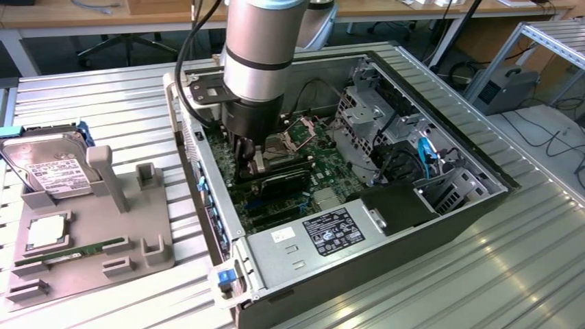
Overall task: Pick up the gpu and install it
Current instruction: 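Press down on the gpu until it lock into place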
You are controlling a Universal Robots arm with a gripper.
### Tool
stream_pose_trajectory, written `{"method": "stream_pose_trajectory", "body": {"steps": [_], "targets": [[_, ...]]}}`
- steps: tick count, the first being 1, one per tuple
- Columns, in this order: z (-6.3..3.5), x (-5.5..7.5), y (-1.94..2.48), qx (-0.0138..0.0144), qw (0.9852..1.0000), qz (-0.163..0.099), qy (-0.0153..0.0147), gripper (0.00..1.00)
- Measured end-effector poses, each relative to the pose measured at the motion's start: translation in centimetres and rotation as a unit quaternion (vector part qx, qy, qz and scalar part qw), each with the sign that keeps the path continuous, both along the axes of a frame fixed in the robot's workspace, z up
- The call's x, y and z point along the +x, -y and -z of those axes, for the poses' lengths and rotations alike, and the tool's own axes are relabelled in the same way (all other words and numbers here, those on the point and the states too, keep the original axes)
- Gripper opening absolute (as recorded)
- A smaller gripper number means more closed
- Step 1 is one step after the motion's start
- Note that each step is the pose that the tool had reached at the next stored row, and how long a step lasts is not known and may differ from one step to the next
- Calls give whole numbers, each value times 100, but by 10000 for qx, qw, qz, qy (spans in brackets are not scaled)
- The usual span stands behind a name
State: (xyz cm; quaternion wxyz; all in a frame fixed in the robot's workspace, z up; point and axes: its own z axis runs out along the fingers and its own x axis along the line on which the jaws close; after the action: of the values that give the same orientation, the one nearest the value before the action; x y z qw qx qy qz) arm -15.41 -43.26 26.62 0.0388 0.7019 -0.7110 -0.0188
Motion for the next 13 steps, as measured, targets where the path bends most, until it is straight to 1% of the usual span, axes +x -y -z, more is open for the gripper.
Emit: {"method": "stream_pose_trajectory", "body": {"steps": [13], "targets": [[0, -16, 2, -2, 10000, -1, -1, 11]]}}
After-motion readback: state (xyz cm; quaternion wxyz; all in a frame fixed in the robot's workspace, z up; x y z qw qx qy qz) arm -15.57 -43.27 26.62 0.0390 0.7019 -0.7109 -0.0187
